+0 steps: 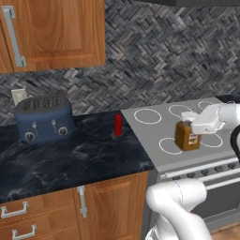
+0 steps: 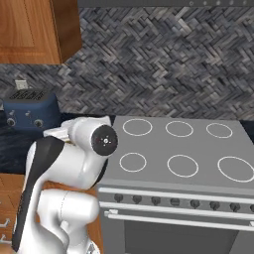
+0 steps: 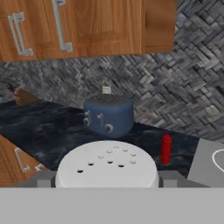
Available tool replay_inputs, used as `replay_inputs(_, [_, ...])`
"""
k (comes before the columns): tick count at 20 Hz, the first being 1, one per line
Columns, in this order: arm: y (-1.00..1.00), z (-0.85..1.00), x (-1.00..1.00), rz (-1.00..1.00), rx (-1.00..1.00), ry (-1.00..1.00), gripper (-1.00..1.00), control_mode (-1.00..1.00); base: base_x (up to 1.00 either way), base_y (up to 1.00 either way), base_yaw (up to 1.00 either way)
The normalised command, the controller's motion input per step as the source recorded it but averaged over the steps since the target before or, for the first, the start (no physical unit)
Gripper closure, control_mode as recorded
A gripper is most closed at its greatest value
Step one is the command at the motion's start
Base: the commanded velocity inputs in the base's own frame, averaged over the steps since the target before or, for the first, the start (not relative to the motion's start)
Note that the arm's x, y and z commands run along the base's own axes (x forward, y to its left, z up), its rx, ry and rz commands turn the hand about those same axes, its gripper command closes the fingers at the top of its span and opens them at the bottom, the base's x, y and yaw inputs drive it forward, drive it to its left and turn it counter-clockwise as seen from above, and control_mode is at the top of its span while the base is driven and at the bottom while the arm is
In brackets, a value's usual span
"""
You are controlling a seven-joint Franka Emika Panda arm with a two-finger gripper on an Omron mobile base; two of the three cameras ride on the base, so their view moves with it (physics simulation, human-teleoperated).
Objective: Collect the turmeric, ketchup, and shaker from the cabinet and place them next to the stove.
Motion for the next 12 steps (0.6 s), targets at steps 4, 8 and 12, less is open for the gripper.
replay_inputs(4, [0.39,-0.69,0.73,0.16,0.0,-0.04,1.0,-1.0,0.0,0.0,0.0])
replay_inputs(8, [0.26,-0.68,0.71,0.16,0.0,-0.06,1.0,-1.0,0.0,0.0,0.0])
replay_inputs(12, [0.24,-0.55,0.76,0.16,0.0,-0.02,1.0,-1.0,0.0,0.0,0.0])
